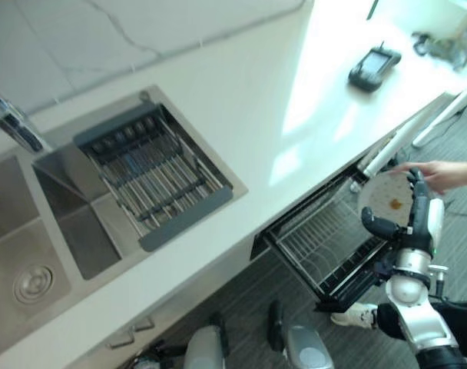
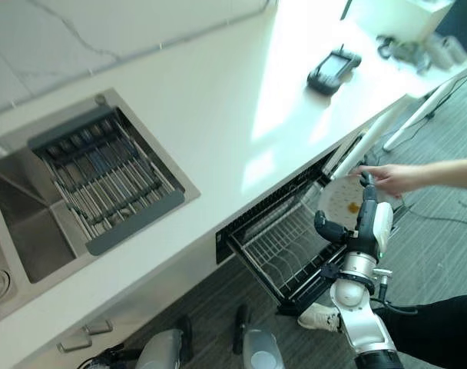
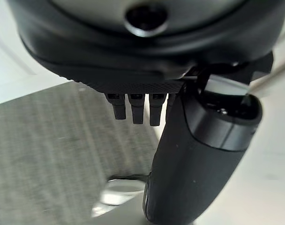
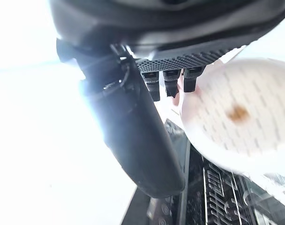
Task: Place the dishes in the dishwasher.
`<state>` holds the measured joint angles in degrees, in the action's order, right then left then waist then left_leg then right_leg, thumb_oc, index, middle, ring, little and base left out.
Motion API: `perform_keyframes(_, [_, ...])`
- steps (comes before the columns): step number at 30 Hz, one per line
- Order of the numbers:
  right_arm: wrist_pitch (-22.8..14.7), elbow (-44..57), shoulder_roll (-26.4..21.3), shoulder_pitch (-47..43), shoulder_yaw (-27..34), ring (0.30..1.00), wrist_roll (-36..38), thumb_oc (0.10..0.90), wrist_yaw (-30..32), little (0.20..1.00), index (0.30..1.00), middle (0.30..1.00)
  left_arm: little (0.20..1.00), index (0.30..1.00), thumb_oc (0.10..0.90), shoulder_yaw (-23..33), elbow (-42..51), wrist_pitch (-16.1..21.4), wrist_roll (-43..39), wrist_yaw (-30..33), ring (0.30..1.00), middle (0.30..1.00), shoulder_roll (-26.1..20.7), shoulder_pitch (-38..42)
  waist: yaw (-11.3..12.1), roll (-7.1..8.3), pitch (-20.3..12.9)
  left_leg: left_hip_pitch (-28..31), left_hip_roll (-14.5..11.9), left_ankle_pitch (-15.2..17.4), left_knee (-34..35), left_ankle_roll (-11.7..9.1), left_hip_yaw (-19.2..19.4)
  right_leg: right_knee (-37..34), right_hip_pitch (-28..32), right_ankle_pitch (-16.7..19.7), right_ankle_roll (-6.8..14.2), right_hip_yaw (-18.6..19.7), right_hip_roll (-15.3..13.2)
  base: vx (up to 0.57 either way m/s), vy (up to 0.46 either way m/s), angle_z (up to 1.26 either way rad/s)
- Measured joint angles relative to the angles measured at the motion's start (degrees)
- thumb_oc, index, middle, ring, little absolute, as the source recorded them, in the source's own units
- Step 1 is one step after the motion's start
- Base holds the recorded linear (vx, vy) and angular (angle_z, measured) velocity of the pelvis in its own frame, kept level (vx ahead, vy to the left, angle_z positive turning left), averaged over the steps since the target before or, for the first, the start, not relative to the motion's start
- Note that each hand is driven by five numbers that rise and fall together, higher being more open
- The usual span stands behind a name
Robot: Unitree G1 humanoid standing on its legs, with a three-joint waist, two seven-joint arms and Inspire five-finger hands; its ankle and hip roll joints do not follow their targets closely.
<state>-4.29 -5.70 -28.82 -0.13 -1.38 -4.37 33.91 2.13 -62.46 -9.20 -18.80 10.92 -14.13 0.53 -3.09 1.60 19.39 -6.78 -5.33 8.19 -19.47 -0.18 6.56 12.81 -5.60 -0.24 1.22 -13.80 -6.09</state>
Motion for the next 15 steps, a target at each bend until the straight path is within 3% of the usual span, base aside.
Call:
perform_keyframes(4, [-2.1, 1.8, -1.2, 2.1, -0.1, 0.9, -0.3, 0.8, -1.4, 0.9, 0.9, 0.9, 0.9, 0.9, 0.8, 0.0, -0.2, 0.9, 1.6, 0.0, 0.9, 0.9, 1.5, -2.5, 0.0, -1.5, -3.8, 1.3, 0.1, 0.7, -0.3, 0.3, 1.8, 0.3, 0.1, -0.3, 0.3, 1.9, -0.1, 0.04, 0.053, -0.23])
perform_keyframes(11, [-13.0, 11.0, -1.0, 8.8, -0.1, 0.9, 0.0, 0.8, -6.2, 0.9, 0.9, 0.9, 0.9, 0.9, 0.8, 0.0, -0.5, 0.9, 1.7, 0.0, 0.9, 0.9, 2.1, -6.3, -2.9, -0.89, -6.2, 0.9, 0.0, 1.1, -0.3, 0.4, 4.4, 0.0, -1.8, 0.3, 1.0, 4.5, 0.0, -0.01, 0.043, -0.19])
perform_keyframes(15, [-15.3, 11.0, -0.2, 11.8, -0.4, 0.9, 3.4, 0.8, -10.1, 0.9, 0.9, 0.9, 0.9, 0.9, 0.8, -1.0, -0.1, 0.9, 2.2, -0.1, 0.9, 0.9, 2.1, -6.3, -3.4, -1.33, -7.1, 1.1, 0.1, 1.3, -0.5, 0.8, 5.5, -0.3, -2.0, 0.7, 1.4, 5.5, 0.0, 0.0, 0.026, -0.12])
